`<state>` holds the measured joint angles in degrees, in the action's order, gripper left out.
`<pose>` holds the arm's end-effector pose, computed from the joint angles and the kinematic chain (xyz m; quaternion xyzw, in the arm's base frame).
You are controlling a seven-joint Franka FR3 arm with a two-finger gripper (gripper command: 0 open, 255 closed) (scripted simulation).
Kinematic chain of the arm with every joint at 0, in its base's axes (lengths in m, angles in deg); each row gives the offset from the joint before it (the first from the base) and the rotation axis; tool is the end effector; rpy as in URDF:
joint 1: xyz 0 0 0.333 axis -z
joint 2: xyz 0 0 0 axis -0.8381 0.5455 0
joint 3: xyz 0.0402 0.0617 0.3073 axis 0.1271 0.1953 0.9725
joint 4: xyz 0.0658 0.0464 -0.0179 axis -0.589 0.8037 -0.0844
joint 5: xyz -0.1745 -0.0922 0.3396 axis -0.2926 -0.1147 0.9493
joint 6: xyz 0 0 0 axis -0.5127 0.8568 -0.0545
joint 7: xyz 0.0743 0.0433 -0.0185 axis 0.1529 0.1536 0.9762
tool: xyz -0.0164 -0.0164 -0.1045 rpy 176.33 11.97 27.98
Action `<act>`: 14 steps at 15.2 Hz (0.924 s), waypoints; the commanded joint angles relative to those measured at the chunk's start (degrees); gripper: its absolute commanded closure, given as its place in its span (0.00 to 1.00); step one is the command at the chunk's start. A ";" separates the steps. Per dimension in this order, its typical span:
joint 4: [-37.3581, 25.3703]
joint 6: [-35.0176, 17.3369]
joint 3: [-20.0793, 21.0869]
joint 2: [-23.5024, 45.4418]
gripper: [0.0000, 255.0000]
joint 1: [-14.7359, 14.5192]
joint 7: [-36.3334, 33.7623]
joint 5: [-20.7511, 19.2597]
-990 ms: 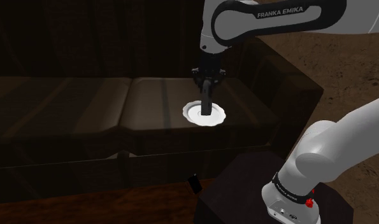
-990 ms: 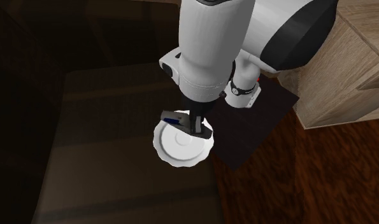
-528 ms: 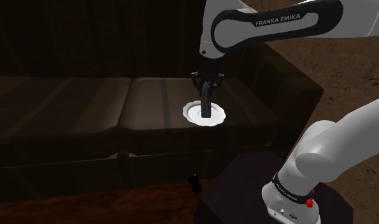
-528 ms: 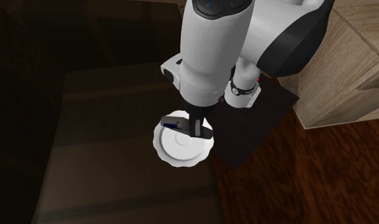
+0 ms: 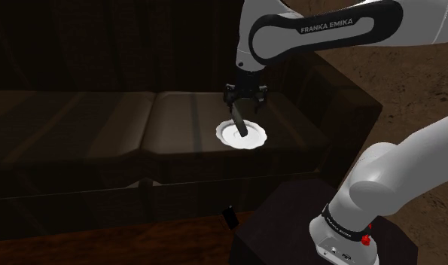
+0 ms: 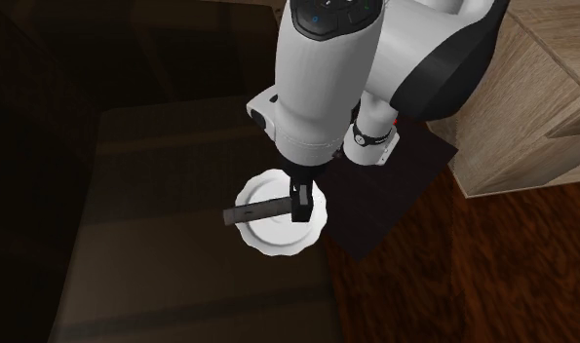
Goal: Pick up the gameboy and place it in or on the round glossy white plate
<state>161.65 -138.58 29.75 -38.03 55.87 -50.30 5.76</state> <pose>0.4200 0.0769 0.5158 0.9277 -0.3719 0.0251 0.0194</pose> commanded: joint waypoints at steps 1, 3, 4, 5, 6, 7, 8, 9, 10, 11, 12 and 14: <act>0.05 0.02 -0.01 -0.01 0.00 0.00 0.02 0.00; -1.83 2.07 0.08 -0.18 0.00 -0.07 -0.12 0.07; -3.64 4.02 0.06 -0.31 0.00 -0.07 -0.11 0.08; -5.52 5.95 0.05 -0.36 0.00 -0.07 -0.11 0.08; -7.05 7.47 0.05 -0.35 0.00 -0.07 -0.11 0.07; -7.05 7.47 0.05 -0.35 0.00 -0.07 -0.11 0.07; -7.04 7.47 0.05 -0.36 0.00 -0.07 -0.11 0.07; -7.05 7.47 0.05 -0.35 0.00 -0.07 -0.11 0.07; -7.05 7.47 0.05 -0.35 0.00 -0.07 -0.11 0.07; -7.05 7.47 0.05 -0.35 0.00 -0.07 -0.11 0.07; -7.05 7.47 0.05 -0.35 0.00 -0.07 -0.11 0.07; -7.04 7.46 0.05 -0.35 0.00 -0.07 -0.11 0.07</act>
